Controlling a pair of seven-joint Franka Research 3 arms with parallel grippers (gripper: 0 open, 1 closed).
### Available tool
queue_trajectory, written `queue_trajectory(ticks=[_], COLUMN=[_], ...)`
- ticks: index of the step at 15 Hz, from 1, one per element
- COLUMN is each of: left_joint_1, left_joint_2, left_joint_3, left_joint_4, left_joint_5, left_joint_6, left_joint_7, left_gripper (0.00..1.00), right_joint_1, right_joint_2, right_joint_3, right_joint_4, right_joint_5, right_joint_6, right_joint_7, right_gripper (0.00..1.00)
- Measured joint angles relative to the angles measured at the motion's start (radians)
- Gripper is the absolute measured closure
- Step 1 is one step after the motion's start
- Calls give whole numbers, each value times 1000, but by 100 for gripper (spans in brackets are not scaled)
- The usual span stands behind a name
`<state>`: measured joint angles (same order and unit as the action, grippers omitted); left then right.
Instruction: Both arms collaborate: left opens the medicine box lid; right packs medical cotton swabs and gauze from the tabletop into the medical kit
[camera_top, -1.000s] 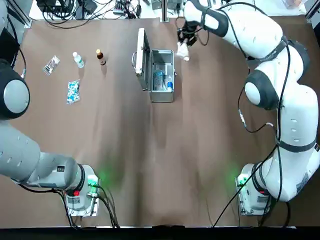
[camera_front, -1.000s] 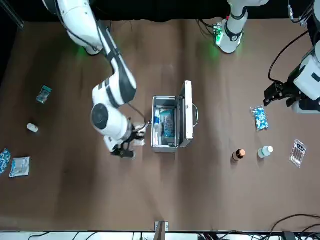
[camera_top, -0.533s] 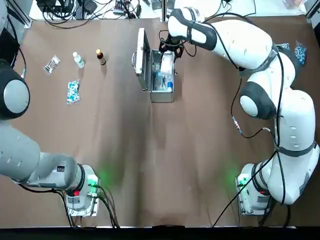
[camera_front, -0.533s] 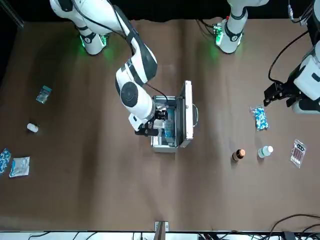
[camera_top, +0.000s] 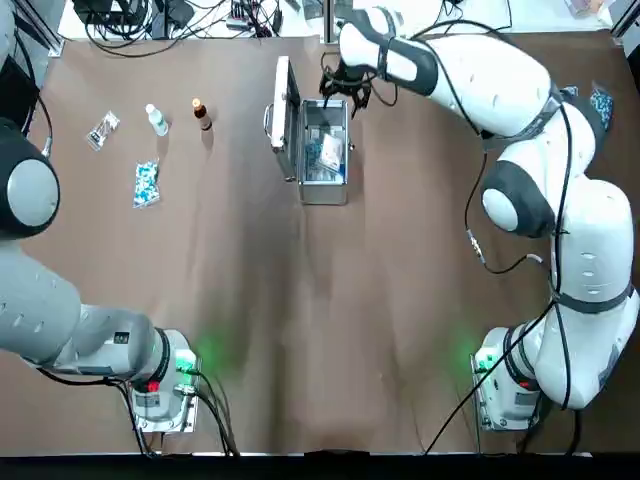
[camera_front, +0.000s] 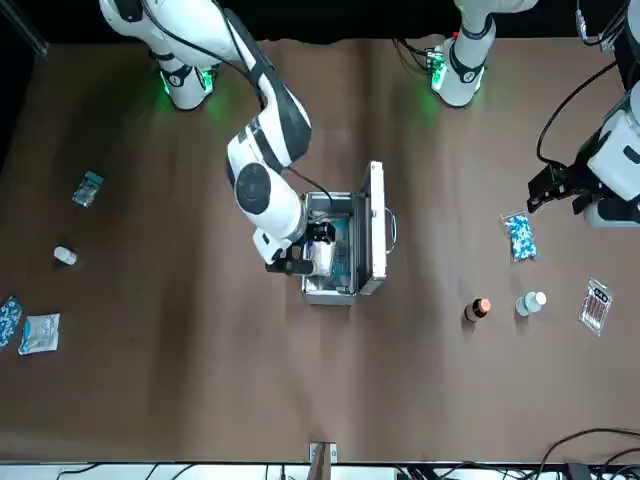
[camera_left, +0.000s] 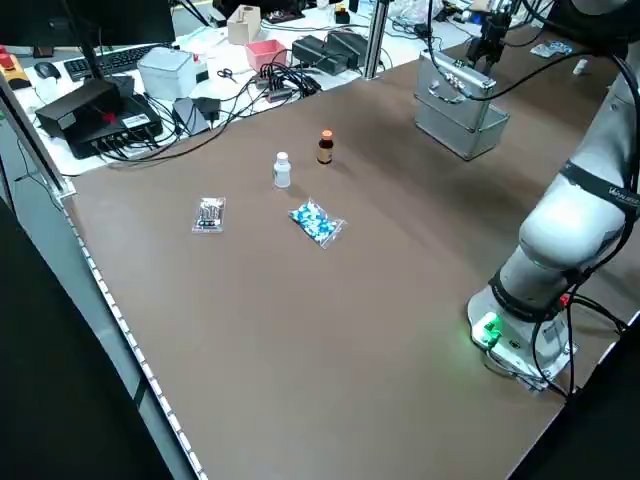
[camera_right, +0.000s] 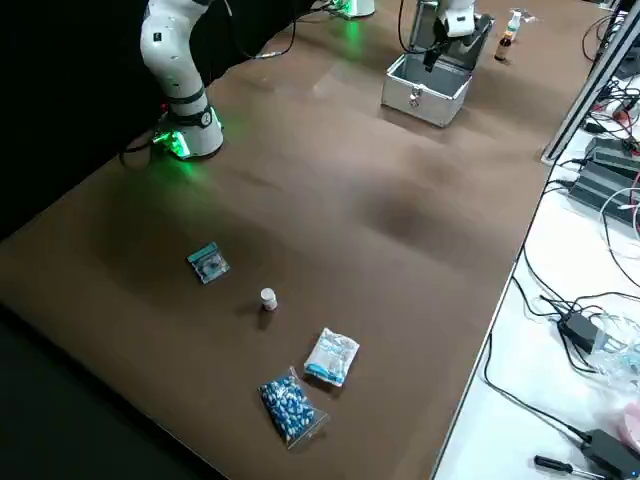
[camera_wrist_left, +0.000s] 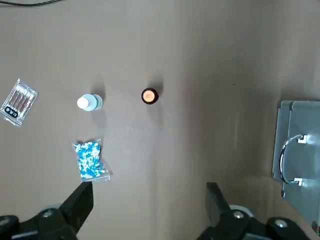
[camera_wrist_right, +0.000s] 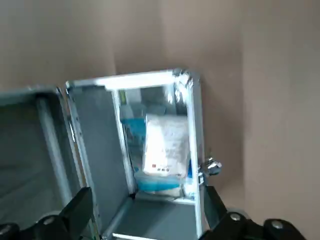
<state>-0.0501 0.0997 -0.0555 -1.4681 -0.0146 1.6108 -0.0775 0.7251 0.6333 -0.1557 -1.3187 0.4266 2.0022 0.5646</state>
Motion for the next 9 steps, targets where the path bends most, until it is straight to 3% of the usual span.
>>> queue_trajectory(ticks=[6,9], left_joint_1=[0,0], left_joint_2=[0,0], left_joint_3=[0,0], left_joint_4=[0,0], left_joint_5=[0,0], left_joint_6=[-1,-1], left_joint_7=[0,0], left_gripper=[0,0], right_joint_1=[-176,-237], right_joint_2=[-87,-137], right_joint_3=[-7,-8], right_joint_4=[0,1], right_joint_5=[-123,-204], right_joint_6=[-82,-201], right_joint_7=[-87,-182], right_gripper=[2,2])
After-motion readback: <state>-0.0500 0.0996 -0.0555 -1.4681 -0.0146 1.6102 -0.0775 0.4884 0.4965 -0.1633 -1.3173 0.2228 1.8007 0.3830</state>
